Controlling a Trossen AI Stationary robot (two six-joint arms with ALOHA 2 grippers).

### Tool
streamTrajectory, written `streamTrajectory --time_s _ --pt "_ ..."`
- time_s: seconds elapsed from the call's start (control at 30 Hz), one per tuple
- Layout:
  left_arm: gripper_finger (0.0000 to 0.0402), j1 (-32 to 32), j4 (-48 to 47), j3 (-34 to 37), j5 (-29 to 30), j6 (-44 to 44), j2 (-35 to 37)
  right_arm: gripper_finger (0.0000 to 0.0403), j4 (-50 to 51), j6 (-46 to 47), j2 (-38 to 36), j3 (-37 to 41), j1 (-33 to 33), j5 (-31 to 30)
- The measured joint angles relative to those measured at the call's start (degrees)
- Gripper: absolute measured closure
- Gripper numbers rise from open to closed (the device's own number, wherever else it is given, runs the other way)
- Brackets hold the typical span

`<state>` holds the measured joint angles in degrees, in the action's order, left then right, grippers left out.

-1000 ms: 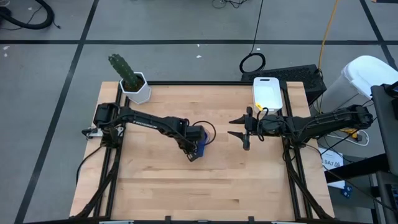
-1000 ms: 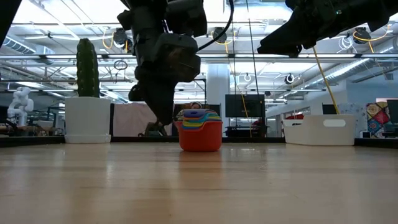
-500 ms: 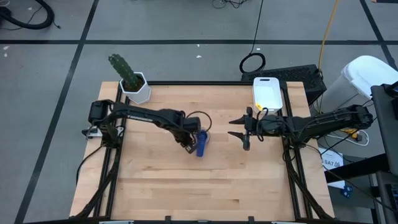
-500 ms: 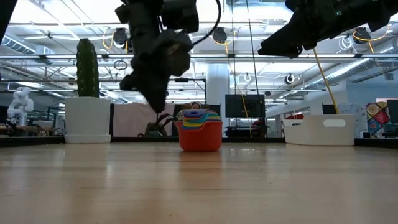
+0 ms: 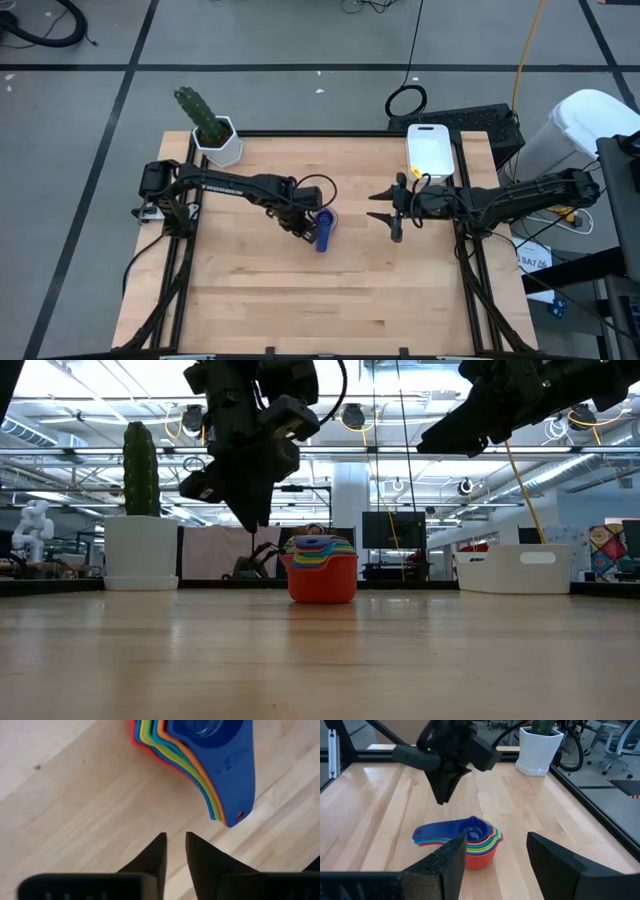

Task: Nest measuring cups in basket
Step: Adjust the stacked measuring cups on the table

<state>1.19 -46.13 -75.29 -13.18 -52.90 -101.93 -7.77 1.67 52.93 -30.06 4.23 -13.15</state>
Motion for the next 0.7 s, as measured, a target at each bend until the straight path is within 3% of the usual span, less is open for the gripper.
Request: streamTrajectory --time_s 0.47,0.7 --pt "0.0124 -7.11 8.80 -7.68 -1.84 -5.33 0.00 0.0204 -0.44 -1.94 -0.24 0.00 0.00 1.40" --pt "0.0071 -6.99 9.94 -7.71 -0.32 -8.71 0.00 0.0204 3.01 -4.17 -2.66 -0.04 0.00 2.97"
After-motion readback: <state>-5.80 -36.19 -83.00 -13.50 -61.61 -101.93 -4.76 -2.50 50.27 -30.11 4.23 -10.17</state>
